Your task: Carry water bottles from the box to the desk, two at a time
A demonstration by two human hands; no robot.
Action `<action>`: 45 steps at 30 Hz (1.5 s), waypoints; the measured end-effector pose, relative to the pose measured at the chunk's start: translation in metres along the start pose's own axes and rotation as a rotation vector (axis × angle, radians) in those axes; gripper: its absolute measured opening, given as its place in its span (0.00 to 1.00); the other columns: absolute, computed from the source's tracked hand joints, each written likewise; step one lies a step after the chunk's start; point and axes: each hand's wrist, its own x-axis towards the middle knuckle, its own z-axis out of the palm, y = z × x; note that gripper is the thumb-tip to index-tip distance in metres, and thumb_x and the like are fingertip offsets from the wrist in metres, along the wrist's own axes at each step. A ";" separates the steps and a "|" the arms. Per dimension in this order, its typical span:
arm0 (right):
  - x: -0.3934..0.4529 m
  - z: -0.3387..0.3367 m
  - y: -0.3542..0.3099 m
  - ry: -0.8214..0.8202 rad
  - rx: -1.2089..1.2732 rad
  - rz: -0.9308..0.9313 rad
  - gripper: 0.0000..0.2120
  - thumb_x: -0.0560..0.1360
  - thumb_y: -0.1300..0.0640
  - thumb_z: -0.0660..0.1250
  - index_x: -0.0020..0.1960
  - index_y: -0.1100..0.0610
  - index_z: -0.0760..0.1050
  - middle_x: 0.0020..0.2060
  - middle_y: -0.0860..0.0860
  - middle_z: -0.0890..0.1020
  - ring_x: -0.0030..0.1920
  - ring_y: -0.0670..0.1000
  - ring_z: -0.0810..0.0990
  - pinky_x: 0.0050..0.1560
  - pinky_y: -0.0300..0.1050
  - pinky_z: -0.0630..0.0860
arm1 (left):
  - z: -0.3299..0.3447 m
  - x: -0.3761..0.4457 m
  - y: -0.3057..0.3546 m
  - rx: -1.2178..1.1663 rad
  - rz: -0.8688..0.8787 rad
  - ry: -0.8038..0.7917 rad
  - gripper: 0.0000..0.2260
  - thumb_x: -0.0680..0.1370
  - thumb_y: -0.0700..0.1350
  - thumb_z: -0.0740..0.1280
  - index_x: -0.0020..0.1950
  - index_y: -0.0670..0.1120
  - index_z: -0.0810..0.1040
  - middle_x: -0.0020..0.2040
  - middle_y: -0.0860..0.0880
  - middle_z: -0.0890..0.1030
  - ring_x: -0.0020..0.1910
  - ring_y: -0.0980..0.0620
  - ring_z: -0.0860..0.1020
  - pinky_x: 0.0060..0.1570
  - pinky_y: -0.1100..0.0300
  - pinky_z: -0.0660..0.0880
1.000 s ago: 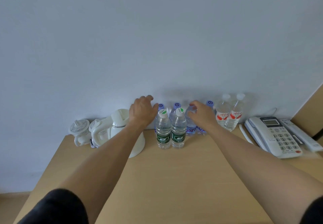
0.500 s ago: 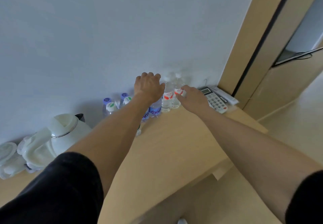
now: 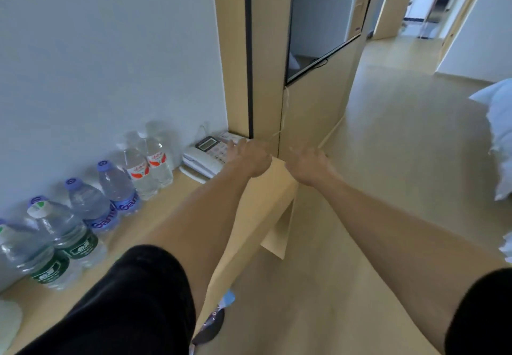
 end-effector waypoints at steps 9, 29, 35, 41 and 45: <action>-0.043 -0.030 0.208 0.009 -0.016 0.282 0.28 0.80 0.40 0.57 0.78 0.47 0.63 0.74 0.56 0.70 0.75 0.58 0.65 0.71 0.56 0.63 | 0.038 0.053 0.213 0.018 0.214 -0.129 0.24 0.85 0.56 0.51 0.80 0.52 0.62 0.79 0.48 0.65 0.77 0.44 0.63 0.75 0.43 0.56; -0.033 -0.054 0.449 -0.097 -0.010 0.653 0.28 0.82 0.39 0.53 0.80 0.48 0.58 0.75 0.56 0.68 0.75 0.58 0.66 0.73 0.55 0.63 | 0.106 0.195 0.463 0.080 0.548 -0.212 0.23 0.82 0.55 0.53 0.78 0.56 0.63 0.77 0.48 0.67 0.75 0.44 0.67 0.71 0.47 0.61; 0.060 -0.073 0.491 -0.117 -0.010 0.699 0.28 0.82 0.38 0.54 0.79 0.46 0.58 0.75 0.53 0.69 0.74 0.57 0.67 0.71 0.54 0.67 | 0.101 0.307 0.489 0.055 0.558 -0.246 0.24 0.82 0.56 0.53 0.80 0.56 0.60 0.78 0.48 0.65 0.75 0.43 0.66 0.73 0.48 0.60; 0.154 -0.101 0.536 -0.093 0.009 0.723 0.28 0.82 0.39 0.54 0.79 0.46 0.59 0.74 0.54 0.70 0.73 0.57 0.68 0.70 0.54 0.67 | 0.086 0.407 0.522 0.057 0.598 -0.236 0.24 0.83 0.56 0.53 0.79 0.56 0.61 0.78 0.48 0.66 0.75 0.43 0.66 0.72 0.48 0.61; 0.198 -0.111 0.569 -0.079 0.024 0.744 0.27 0.82 0.39 0.55 0.79 0.46 0.59 0.73 0.54 0.70 0.72 0.56 0.69 0.70 0.53 0.67 | 0.084 0.460 0.545 0.058 0.612 -0.249 0.24 0.83 0.55 0.53 0.79 0.55 0.61 0.78 0.49 0.65 0.75 0.43 0.66 0.73 0.48 0.61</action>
